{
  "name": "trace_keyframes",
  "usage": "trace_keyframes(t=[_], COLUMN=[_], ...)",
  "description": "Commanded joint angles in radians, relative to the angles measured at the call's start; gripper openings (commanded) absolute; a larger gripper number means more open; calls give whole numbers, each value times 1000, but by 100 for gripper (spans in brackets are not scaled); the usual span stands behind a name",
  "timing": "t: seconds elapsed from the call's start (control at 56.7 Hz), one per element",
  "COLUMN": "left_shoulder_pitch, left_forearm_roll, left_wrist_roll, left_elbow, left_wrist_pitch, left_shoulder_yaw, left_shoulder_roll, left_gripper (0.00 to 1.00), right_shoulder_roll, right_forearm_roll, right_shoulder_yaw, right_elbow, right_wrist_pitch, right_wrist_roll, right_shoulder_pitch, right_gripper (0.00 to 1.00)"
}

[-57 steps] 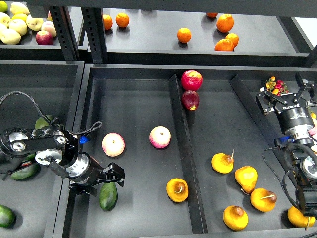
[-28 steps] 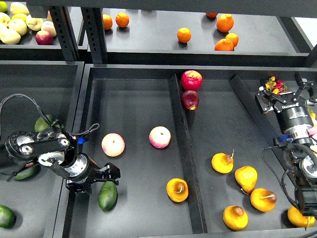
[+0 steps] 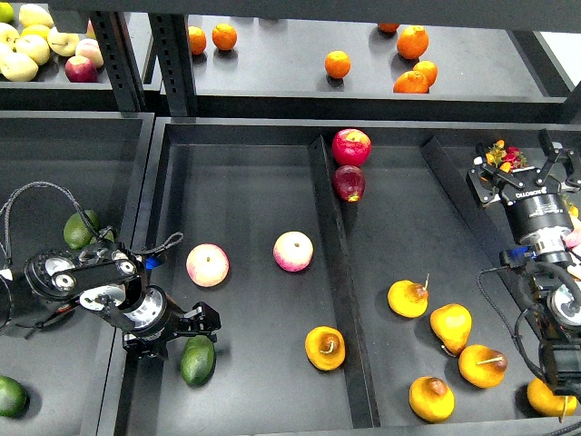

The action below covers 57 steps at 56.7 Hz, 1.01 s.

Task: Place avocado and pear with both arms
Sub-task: 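Lower the left gripper and close it on the green avocado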

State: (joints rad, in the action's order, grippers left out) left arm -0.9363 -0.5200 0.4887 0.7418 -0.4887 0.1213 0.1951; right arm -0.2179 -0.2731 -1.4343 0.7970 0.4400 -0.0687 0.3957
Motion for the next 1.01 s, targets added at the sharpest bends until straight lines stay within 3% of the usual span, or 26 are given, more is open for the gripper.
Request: trace_keyframes(t=[0.0, 0.635, 0.706, 0.9, 0.988], left_shoulder_pitch=[8, 37, 37, 48, 50], left_forearm_roll=[0, 0, 0, 1, 0], left_wrist_roll=[0, 0, 0, 0, 0], left_elbow=[-15, -96, -105, -127, -137], left_wrist_pitch=[0, 0, 0, 0, 0], left_shoulder_yaw=[0, -2, -3, -17, -23], left_shoulder_roll=[-6, -55, -57, -60, -60], left_gripper=[100, 96, 92, 64, 56], right_shoulder_roll=[0, 2, 2, 0, 0], right_forearm_roll=[0, 0, 0, 0, 0], right_shoulder_yaw=[-1, -5, -6, -6, -6], right_elbow=[1, 1, 1, 1, 1], right_wrist_pitch=[0, 3, 3, 6, 8], right_wrist_roll=[0, 1, 1, 3, 3], right_shoulder_pitch=[2, 3, 3, 5, 5], right_gripper=[100, 100, 100, 100, 100])
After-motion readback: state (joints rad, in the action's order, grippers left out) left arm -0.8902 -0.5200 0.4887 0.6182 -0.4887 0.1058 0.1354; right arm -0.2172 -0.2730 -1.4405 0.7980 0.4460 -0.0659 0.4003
